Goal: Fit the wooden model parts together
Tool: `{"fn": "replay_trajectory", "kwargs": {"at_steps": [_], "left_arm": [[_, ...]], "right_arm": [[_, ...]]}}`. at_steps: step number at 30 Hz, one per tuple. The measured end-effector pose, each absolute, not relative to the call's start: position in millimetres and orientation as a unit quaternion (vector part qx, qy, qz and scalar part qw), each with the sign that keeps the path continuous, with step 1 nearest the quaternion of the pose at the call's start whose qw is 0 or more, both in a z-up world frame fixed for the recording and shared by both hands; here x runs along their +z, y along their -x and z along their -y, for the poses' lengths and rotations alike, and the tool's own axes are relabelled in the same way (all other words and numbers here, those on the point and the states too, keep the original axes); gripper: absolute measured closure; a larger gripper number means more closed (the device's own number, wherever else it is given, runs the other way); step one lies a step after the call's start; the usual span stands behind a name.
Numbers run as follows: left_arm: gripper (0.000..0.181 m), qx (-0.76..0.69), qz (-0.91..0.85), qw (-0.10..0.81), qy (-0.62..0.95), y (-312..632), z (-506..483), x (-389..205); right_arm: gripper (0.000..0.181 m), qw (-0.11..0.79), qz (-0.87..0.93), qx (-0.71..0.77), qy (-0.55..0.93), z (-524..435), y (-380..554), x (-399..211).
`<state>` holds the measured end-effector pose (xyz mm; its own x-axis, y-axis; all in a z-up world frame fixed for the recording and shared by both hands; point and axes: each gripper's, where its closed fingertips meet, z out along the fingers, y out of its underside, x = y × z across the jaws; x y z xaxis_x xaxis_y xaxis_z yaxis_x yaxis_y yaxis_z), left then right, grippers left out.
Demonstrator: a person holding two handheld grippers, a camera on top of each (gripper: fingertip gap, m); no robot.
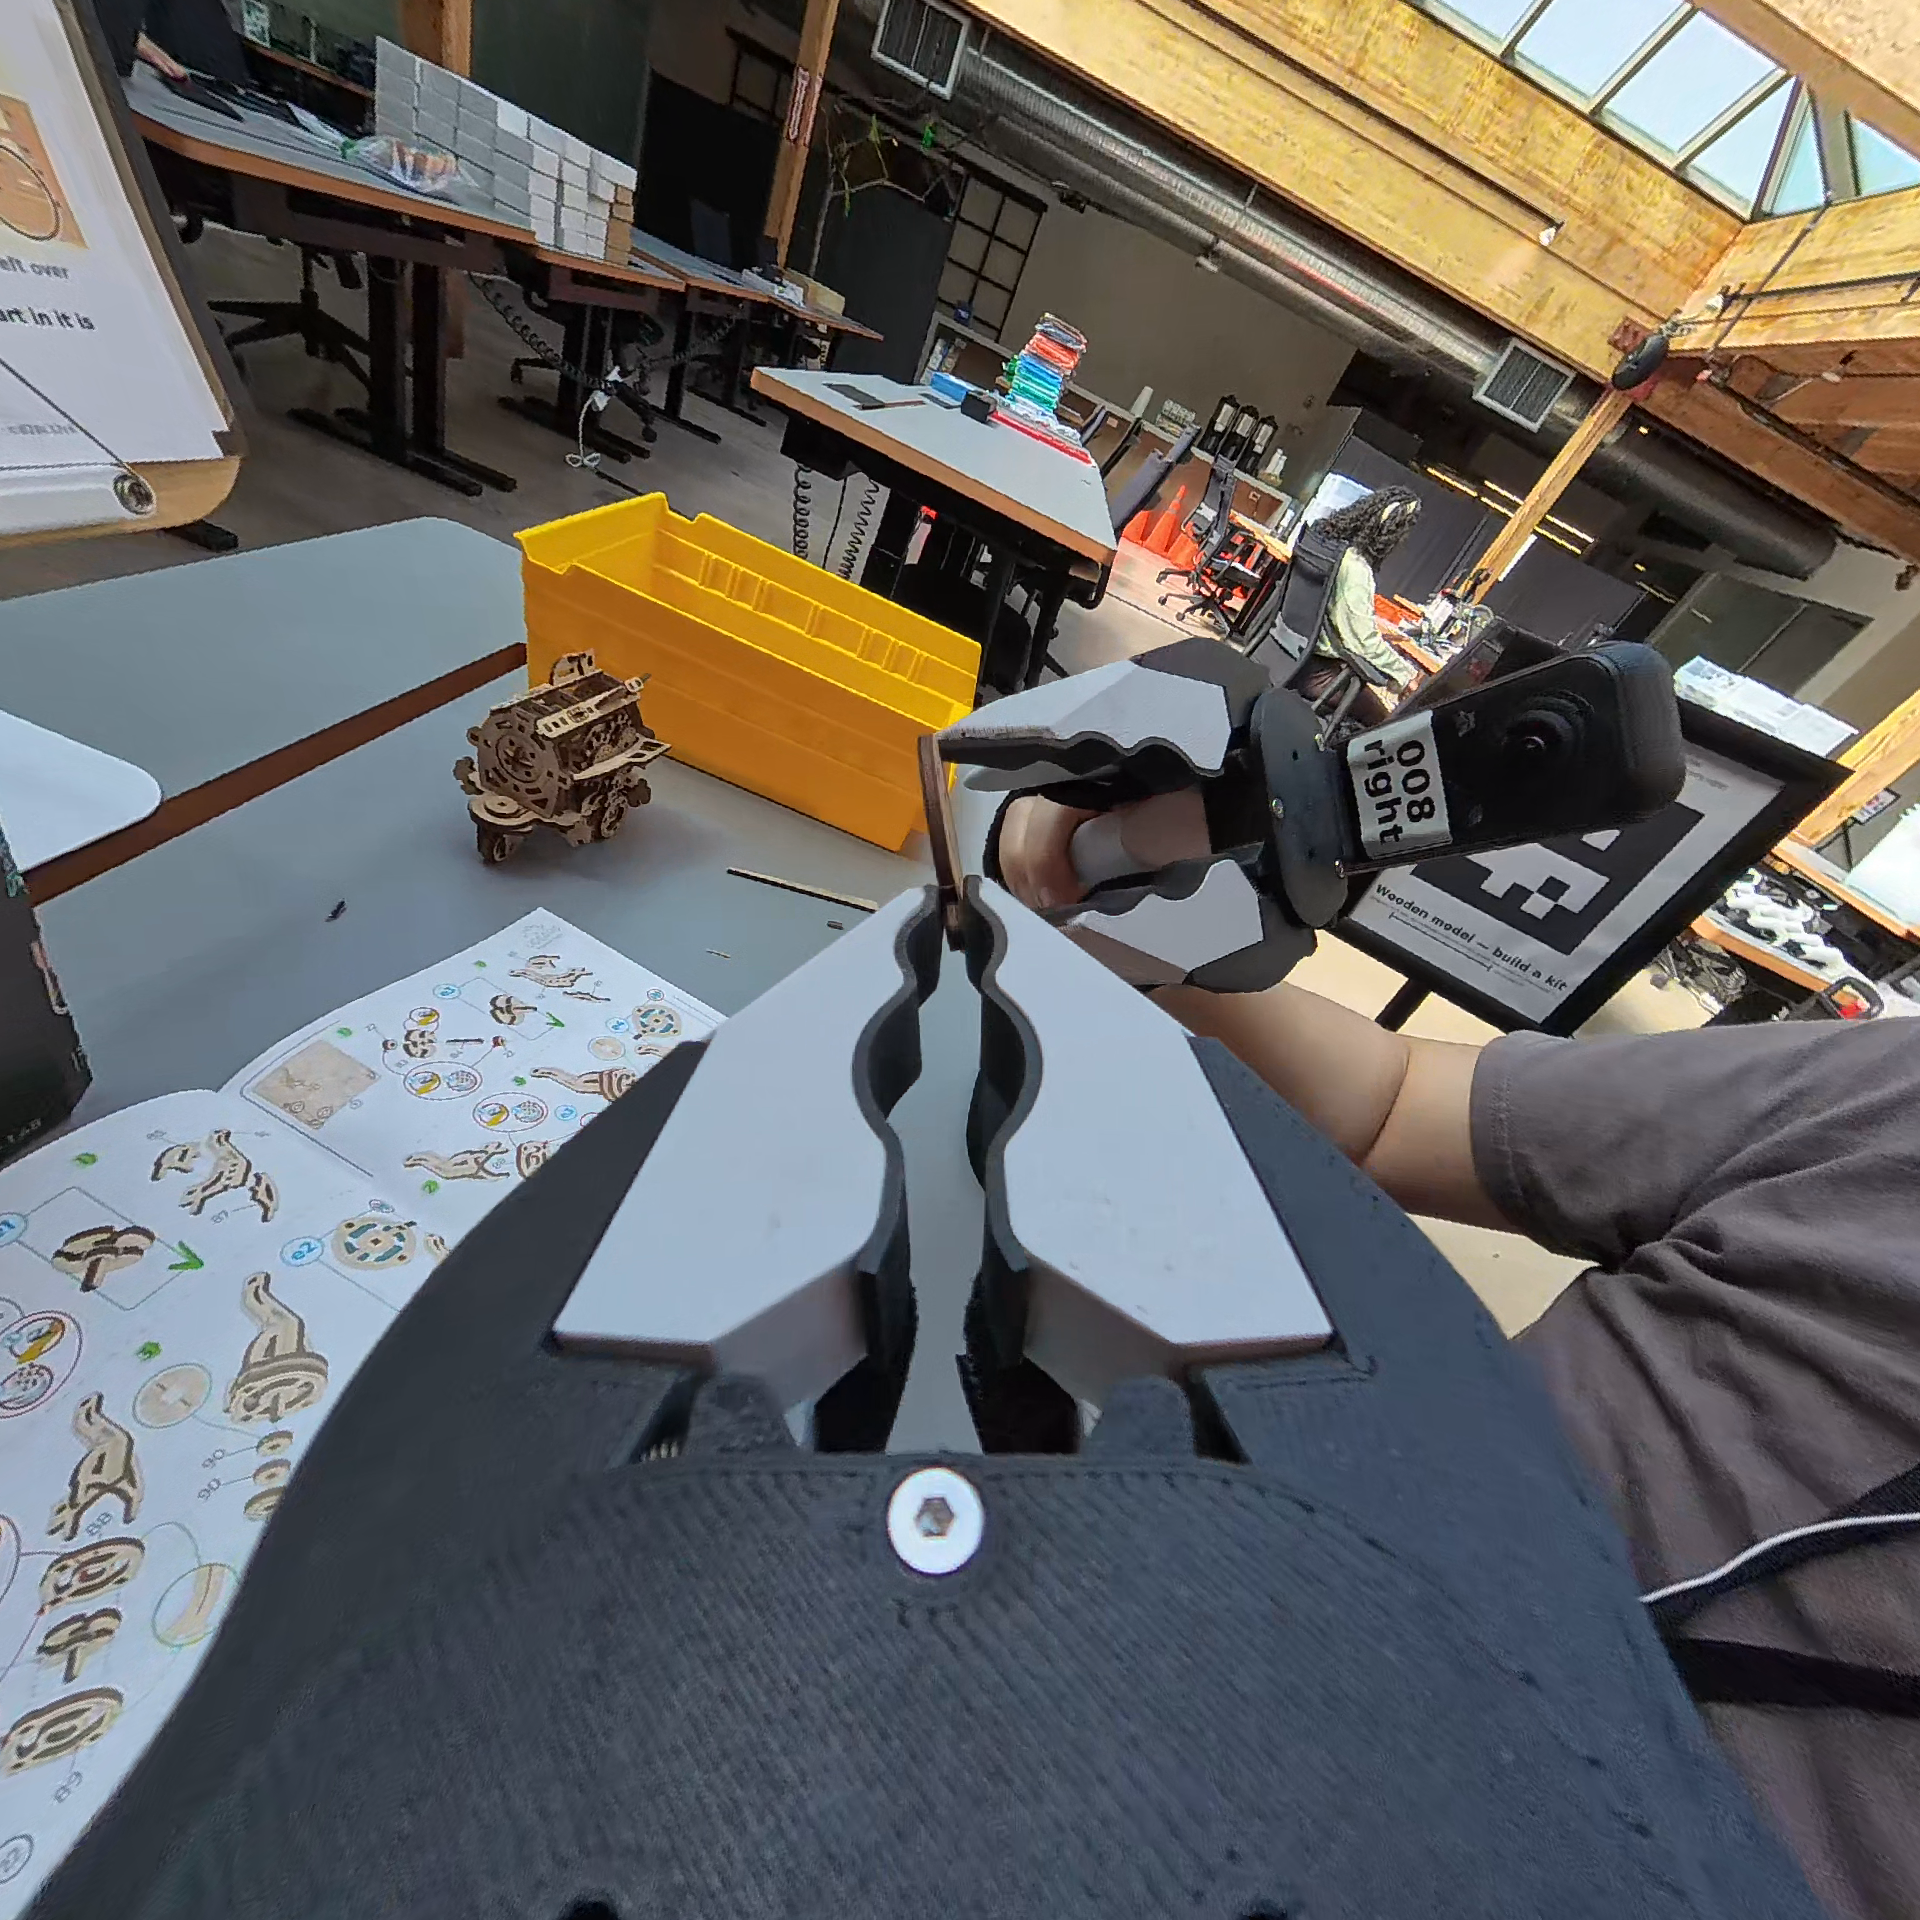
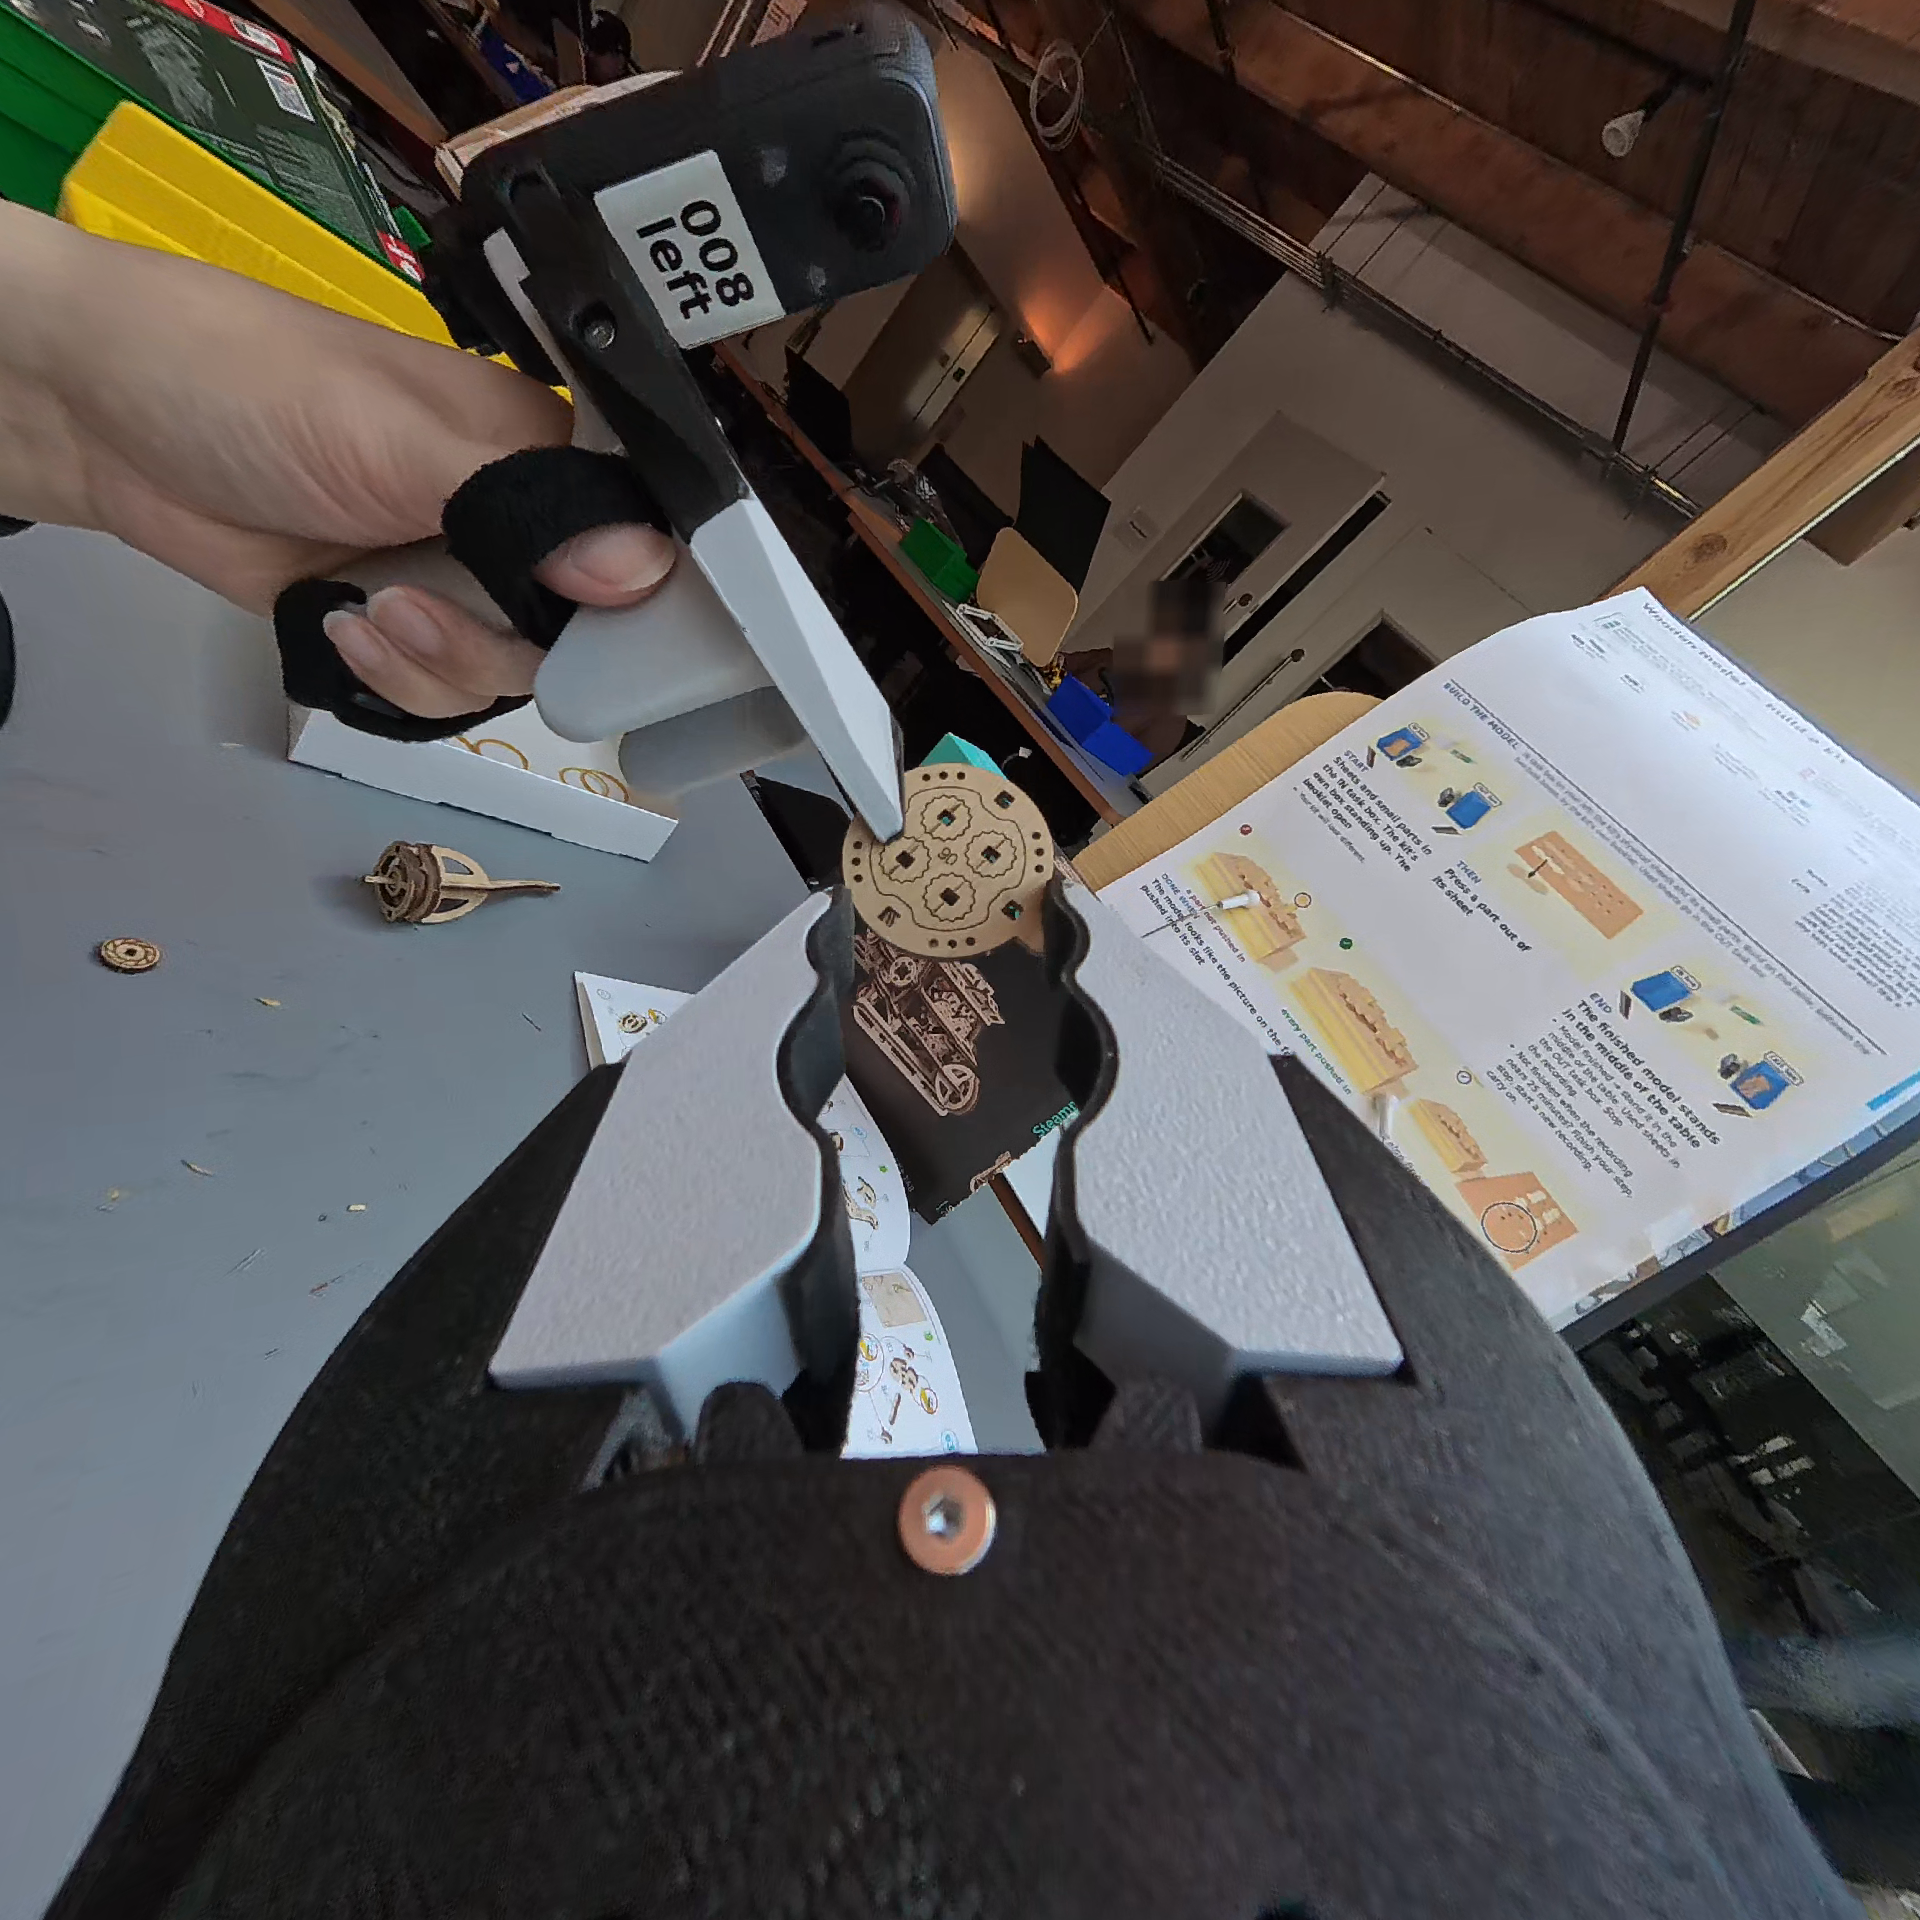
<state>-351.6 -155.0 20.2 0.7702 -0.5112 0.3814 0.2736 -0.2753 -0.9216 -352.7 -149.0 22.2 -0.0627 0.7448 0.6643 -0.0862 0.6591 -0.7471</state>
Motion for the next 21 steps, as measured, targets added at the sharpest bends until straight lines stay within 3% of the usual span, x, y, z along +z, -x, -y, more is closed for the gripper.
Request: {"fn": "replay_trajectory", "kwargs": {"at_steps": [7, 9, 18, 21], "left_arm": [[0.180, -0.336, -0.098, 0.580, 0.736, 357.3, 146.6, 26.4], [0.180, -0.339, -0.093, 0.575, 0.739, 362.7, 144.5, 29.3], [0.180, -0.336, -0.069, 0.553, 0.759, 390.5, 138.9, 43.4], [0.180, -0.330, -0.062, 0.582, 0.741, 403.6, 149.1, 55.1]], "right_arm": [[0.142, 0.625, 0.644, 0.369, 0.242, 143.5, 351.2, 31.6], [0.135, 0.595, 0.640, 0.409, 0.261, 138.3, 350.8, 38.1], [0.130, 0.363, 0.641, 0.532, 0.417, 94.5, 365.0, 34.2], [0.131, 0.346, 0.644, 0.525, 0.436, 84.1, 365.4, 20.6]]}}
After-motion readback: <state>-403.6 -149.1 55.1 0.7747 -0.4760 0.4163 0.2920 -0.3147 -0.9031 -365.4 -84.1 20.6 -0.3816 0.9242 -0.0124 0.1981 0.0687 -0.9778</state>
